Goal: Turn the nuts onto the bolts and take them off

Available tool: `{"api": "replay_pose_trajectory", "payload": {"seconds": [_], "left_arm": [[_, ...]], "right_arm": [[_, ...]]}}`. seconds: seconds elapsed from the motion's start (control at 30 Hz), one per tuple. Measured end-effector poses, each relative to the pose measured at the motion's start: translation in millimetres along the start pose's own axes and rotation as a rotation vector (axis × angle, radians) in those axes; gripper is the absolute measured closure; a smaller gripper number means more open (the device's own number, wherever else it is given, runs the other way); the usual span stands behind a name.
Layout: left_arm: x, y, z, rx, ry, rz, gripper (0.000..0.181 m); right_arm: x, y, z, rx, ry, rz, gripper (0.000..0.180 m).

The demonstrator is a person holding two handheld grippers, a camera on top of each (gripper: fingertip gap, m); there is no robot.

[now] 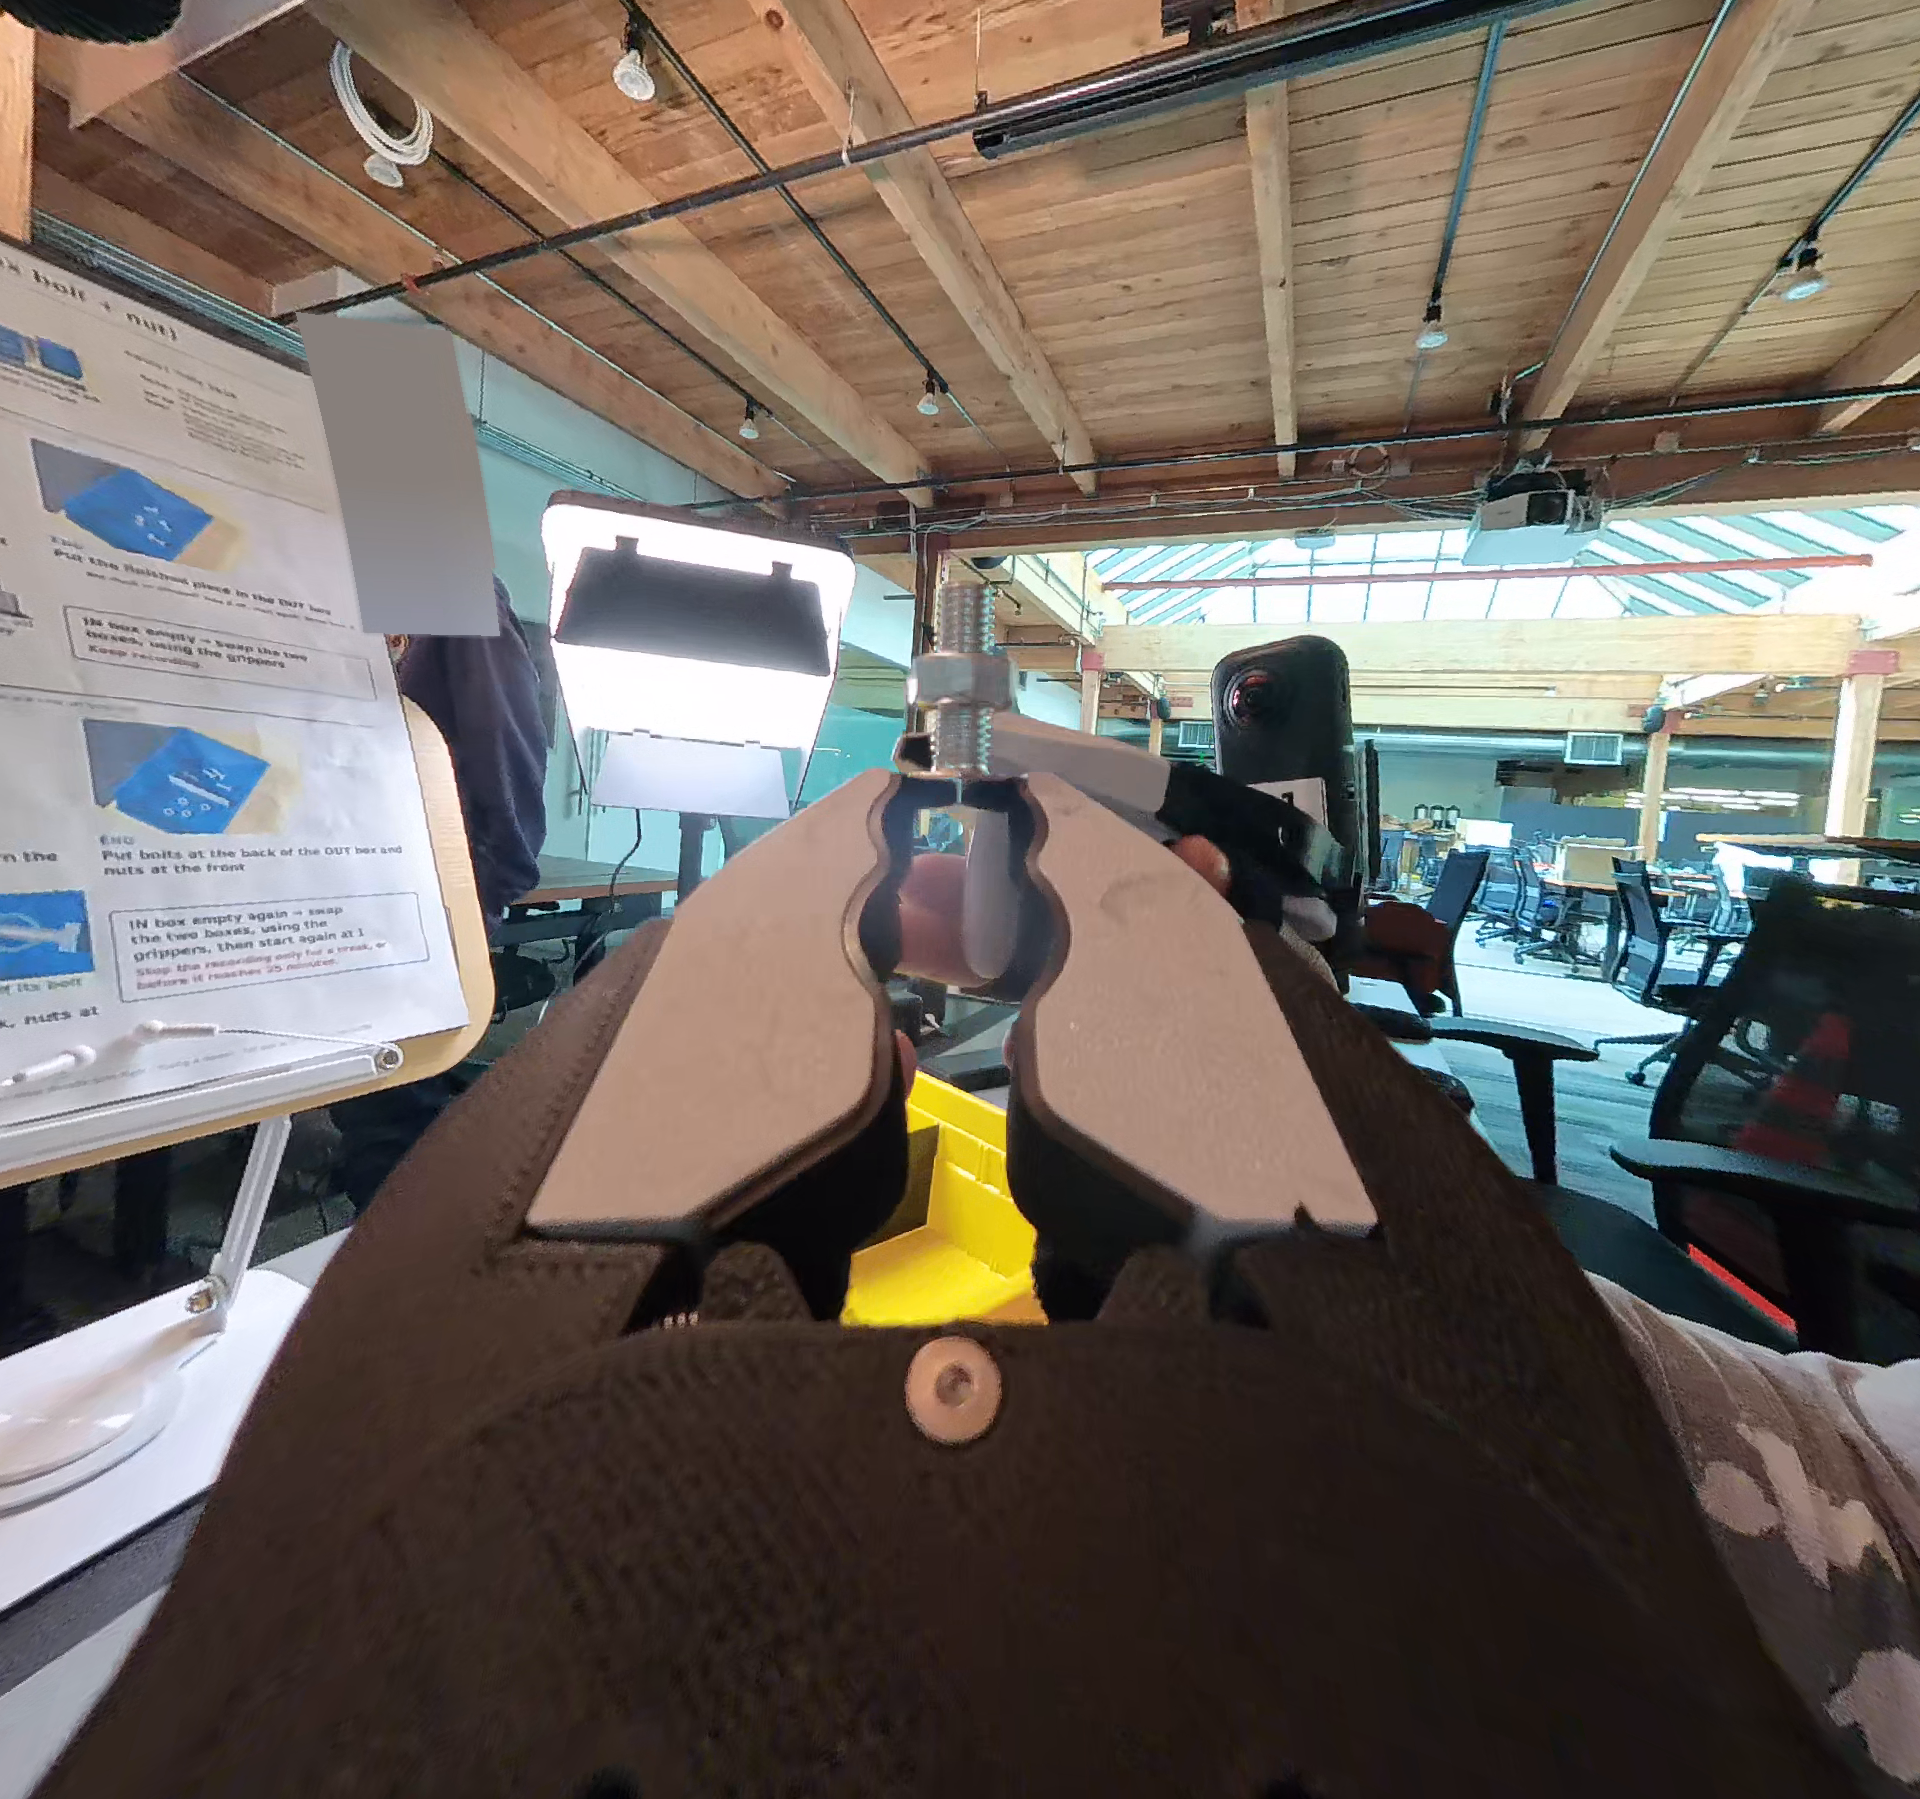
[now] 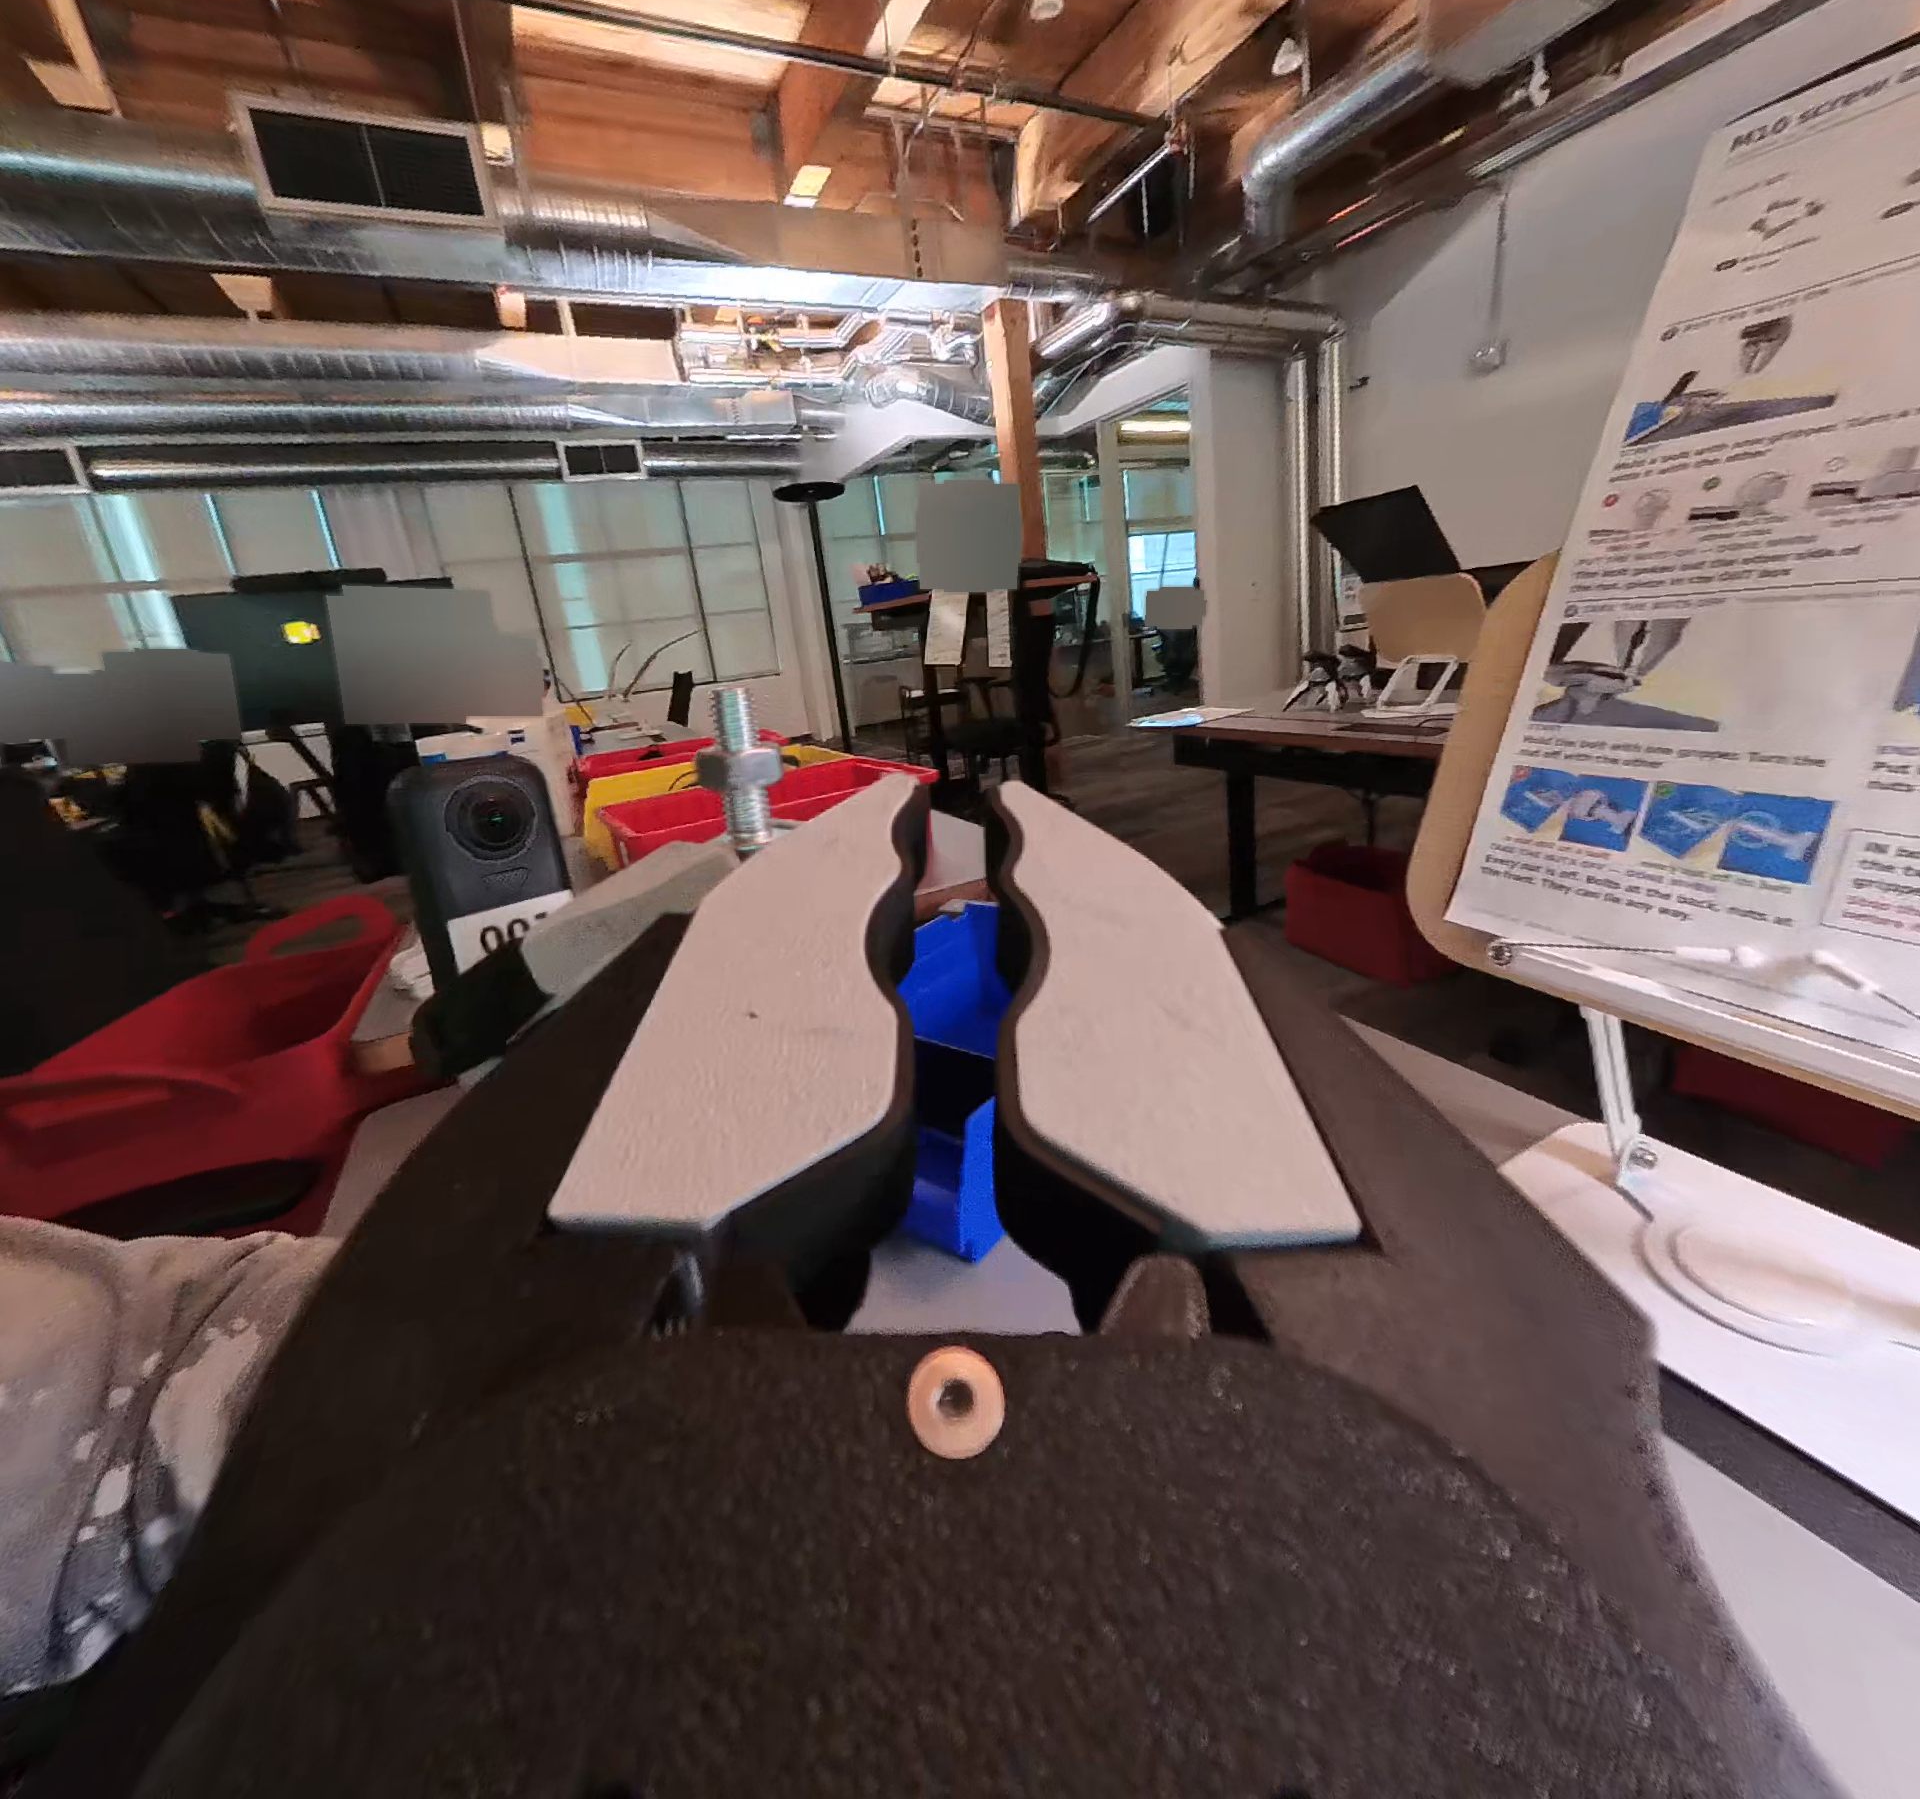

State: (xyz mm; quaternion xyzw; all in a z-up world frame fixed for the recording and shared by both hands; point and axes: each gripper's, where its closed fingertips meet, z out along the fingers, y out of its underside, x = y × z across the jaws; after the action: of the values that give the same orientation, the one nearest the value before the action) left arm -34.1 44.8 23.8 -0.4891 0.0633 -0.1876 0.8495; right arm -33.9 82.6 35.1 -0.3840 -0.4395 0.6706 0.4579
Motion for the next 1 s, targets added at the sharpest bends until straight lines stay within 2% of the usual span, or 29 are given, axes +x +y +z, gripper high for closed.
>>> {"api": "replay_pose_trajectory", "payload": {"seconds": [0.07, 0.2, 0.3, 0.37, 0.4, 0.5, 0.63, 0.73, 0.77, 0.8, 0.87, 1.0], "left_arm": [[-0.2, -0.1, 0.2, -0.001, -0.002, -0.001, 0.162], [1.1, 11.5, 2.5, -0.023, 0.003, -0.013, 0.162], [5.3, 11.4, 2.8, -0.017, 0.012, -0.011, 0.162], [3.9, 4.6, 0.3, 0.013, 0.023, -0.030, 0.162], [3.5, 2.2, -0.2, 0.015, 0.020, -0.019, 0.162], [3.8, -0.3, -0.1, 0.018, 0.016, -0.015, 0.162], [3.1, 11.8, 2.1, -0.012, 0.008, -0.015, 0.162], [5.8, 11.3, 2.2, -0.007, 0.015, -0.017, 0.162], [4.0, 8.0, 0.9, 0.006, 0.016, -0.028, 0.162], [3.3, 3.4, -0.6, 0.022, 0.021, -0.029, 0.162], [2.5, -2.4, -1.8, 0.030, 0.014, -0.008, 0.162], [1.8, 4.0, -0.4, 0.014, 0.014, -0.014, 0.162]], "right_arm": [[-8.0, -0.6, 0.6, -0.010, -0.044, 0.006, 0.157], [-31.1, 9.1, 9.6, -0.041, -0.120, 0.001, 0.144], [-29.6, 10.0, 9.4, -0.046, -0.125, 0.005, 0.144], [-11.9, 3.3, 4.4, -0.021, -0.044, 0.023, 0.170], [-5.0, 0.3, 1.2, -0.004, -0.017, 0.009, 0.171], [-10.1, -0.8, 0.0, -0.014, -0.057, 0.016, 0.156], [-32.5, 8.8, 8.9, -0.041, -0.126, 0.008, 0.145], [-30.1, 9.6, 9.0, -0.039, -0.124, 0.014, 0.147], [-23.8, 7.3, 7.0, -0.034, -0.099, 0.034, 0.163], [-13.7, 3.8, 4.4, -0.016, -0.051, 0.032, 0.168], [-7.1, 0.4, 0.1, -0.007, -0.034, 0.016, 0.166], [-24.8, 1.0, 3.5, -0.007, -0.103, 0.011, 0.154]]}}
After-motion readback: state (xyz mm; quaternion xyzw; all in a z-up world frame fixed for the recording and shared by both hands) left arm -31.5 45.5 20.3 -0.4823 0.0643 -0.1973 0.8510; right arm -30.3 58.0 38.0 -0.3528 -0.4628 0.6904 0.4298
